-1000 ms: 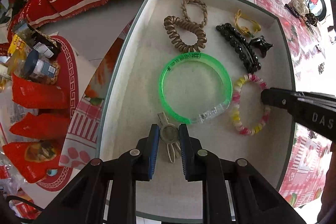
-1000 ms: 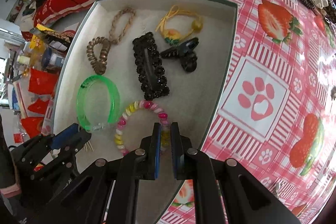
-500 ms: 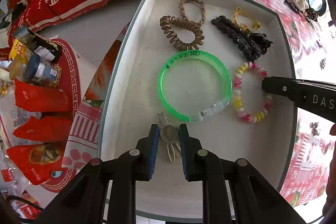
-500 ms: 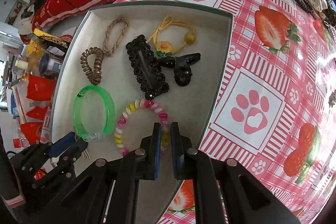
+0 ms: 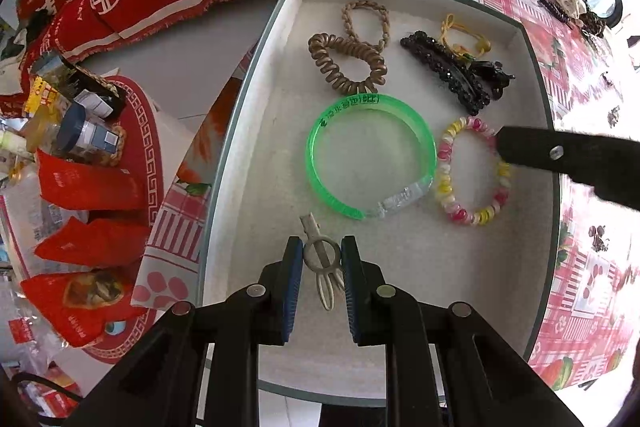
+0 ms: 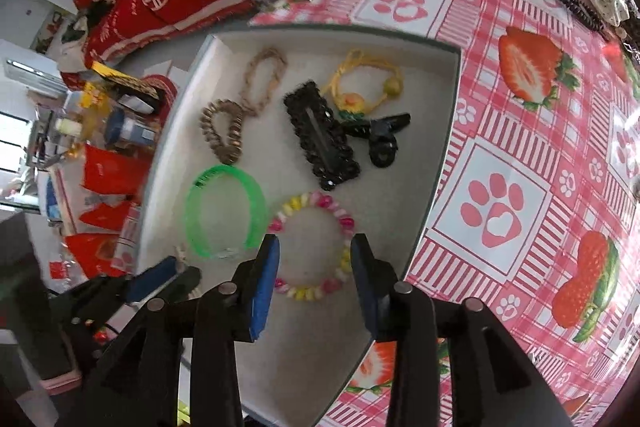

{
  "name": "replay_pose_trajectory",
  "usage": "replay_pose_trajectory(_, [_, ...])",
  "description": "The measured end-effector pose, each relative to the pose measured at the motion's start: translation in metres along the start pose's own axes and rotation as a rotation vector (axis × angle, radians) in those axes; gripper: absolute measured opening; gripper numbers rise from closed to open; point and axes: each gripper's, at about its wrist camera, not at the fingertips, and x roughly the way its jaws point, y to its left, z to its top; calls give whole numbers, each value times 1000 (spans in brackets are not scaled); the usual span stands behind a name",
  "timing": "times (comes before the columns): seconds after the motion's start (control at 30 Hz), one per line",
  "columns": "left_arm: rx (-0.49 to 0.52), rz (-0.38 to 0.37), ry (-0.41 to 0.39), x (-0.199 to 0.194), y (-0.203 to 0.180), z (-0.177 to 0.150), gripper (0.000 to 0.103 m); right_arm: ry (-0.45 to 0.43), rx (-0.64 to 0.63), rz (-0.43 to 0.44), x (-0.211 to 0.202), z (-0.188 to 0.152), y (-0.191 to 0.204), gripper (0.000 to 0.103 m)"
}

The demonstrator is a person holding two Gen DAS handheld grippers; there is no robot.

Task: Organize jewelry
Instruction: 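Open the right tool to drop the beaded bracelet while the left tool releases the hair pin, then move both open tools back over the remaining jewelry on the table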

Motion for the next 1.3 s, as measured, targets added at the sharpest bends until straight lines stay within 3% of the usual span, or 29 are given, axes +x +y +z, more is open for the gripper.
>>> replay_pose_trajectory(0.23, [11,6,-16,-11,-6,2,28,-63,23,8,-32,-10,-7,43])
replay_pose_trajectory(0.3, [14,14,-24,-14,-7,2,71,-70,40,6,-39,-14,-16,43])
replay_pose_trajectory(0.33, [8,23,-45,-18,-7,2,98,-74,53,1,-43,-15,-20,43])
replay_pose_trajectory(0.57, [55,33,-71,-31,-21,7,100,-97,144,-33,-64,-35,-60,45])
replay_pose_trajectory(0.73, [89,25,-90,-38,-43,12,103,-104,213,-59,-74,-52,-94,58])
replay_pose_trajectory(0.87, [133,-10,-100,-46,-70,18,103,-117,278,-72,-85,-64,-123,78])
replay_pose_trajectory(1.3, [218,-87,-73,-56,-176,18,103,-169,469,-130,-121,-82,-220,79])
